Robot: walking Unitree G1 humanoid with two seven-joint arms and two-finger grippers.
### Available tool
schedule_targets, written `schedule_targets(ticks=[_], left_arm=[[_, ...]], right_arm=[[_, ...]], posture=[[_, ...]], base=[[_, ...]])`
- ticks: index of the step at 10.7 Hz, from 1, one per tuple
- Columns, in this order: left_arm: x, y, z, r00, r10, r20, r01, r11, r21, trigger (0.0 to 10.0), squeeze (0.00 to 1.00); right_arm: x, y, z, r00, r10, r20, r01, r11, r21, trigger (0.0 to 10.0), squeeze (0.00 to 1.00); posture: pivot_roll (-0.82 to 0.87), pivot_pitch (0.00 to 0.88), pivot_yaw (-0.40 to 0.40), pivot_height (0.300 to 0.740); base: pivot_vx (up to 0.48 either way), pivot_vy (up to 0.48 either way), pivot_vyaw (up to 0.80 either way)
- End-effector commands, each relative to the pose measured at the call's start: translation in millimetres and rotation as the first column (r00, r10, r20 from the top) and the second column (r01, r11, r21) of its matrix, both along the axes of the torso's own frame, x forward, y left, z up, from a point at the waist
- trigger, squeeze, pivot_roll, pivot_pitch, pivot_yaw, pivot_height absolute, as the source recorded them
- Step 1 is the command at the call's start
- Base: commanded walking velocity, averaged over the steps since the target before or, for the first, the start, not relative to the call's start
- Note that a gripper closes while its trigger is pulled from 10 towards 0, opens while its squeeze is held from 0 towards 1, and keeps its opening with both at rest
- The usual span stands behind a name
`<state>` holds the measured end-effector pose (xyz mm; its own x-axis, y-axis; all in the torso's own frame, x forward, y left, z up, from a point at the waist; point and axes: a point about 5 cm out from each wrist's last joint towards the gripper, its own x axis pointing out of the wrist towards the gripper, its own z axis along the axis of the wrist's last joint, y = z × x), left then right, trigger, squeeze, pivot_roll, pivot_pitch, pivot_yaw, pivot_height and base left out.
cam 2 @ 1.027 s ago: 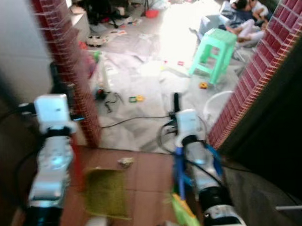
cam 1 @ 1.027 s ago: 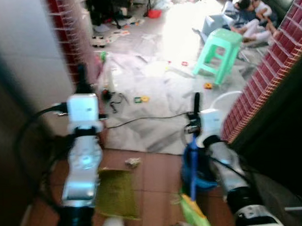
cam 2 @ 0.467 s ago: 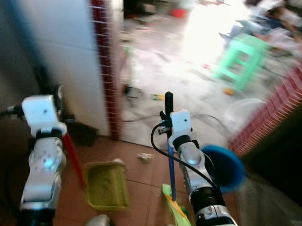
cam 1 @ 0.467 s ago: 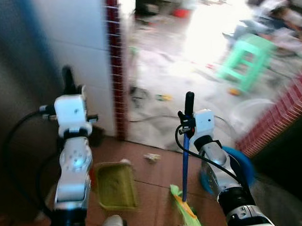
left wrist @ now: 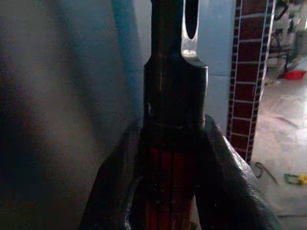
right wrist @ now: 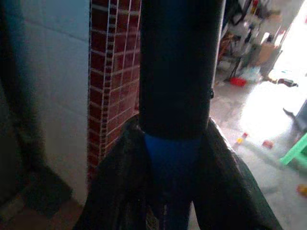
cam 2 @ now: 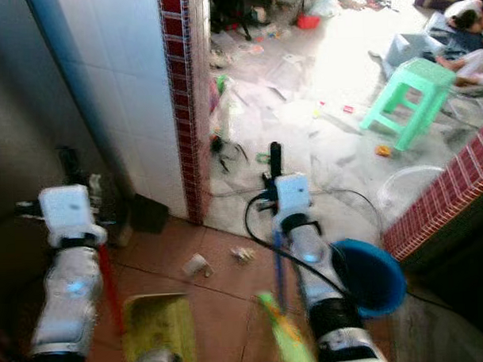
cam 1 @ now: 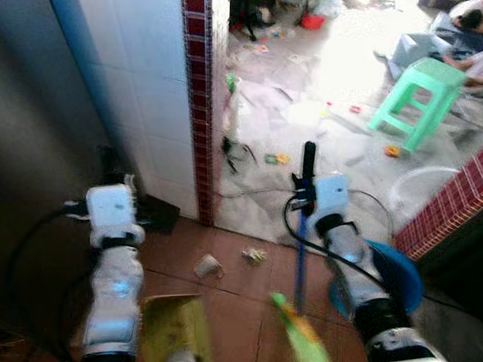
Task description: Sweep floor
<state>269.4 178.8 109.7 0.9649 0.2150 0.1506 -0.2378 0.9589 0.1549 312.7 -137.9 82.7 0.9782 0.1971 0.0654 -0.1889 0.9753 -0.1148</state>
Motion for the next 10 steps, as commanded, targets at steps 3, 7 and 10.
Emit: schedule_targets(ticks=[3, 7, 10], left_arm=[[3.2, -0.2, 9.1, 0.999, -0.011, 0.048, 0.010, 1.000, 0.014, 10.0, 0.00], [4.9, -3.0, 17.9, 0.997, -0.015, 0.081, 0.013, 1.000, 0.018, 10.0, 0.00], [4.2, -1.6, 22.0, 0.994, 0.011, 0.108, -0.019, 0.997, 0.073, 10.0, 0.00]], right_arm=[[14.2, 4.5, 45.2, 0.976, 0.002, 0.218, 0.008, 0.999, -0.047, 10.0, 0.00], [15.6, 8.1, 48.3, 0.972, 0.003, 0.235, 0.011, 0.998, -0.061, 10.0, 0.00], [15.0, 7.6, 45.7, 0.974, 0.004, 0.228, 0.011, 0.998, -0.064, 10.0, 0.00]], posture=[[0.05, 0.000, -0.058, 0.740], [0.06, 0.000, -0.059, 0.740], [0.05, 0.000, -0.060, 0.740]], base=[[0.382, 0.290, 0.00], [0.369, 0.222, 0.00], [0.000, 0.000, 0.00]])
